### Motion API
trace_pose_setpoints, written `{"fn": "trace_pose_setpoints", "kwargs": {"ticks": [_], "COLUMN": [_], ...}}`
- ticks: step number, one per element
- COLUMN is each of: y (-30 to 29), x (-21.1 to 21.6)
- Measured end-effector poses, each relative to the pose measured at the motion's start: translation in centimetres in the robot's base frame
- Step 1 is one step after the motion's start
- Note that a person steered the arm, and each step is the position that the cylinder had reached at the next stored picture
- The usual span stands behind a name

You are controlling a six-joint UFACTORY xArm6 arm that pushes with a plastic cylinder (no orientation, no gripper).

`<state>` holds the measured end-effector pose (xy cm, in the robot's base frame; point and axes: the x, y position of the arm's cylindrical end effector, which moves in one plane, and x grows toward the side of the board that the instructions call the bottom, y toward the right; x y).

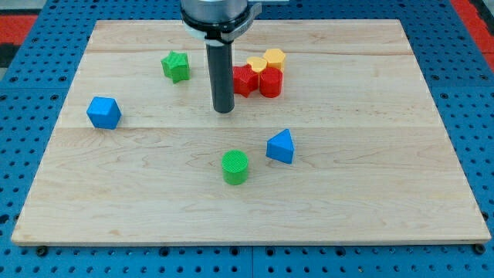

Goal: Push the green star into the blue triangle

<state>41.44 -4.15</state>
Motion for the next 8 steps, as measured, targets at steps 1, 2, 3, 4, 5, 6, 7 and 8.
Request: {"fn": "trace_pose_setpoints", "kwargs": {"ticks": [1, 2, 3, 4, 5, 6, 7, 8], "y": [-3.6, -7.5, -6.2, -4.1, -3.7, -3.7, -7.9, -12.1], "x": [1.0, 1.1, -1.9, -5.4, -9.8, -13.2, -12.9, -11.4]}}
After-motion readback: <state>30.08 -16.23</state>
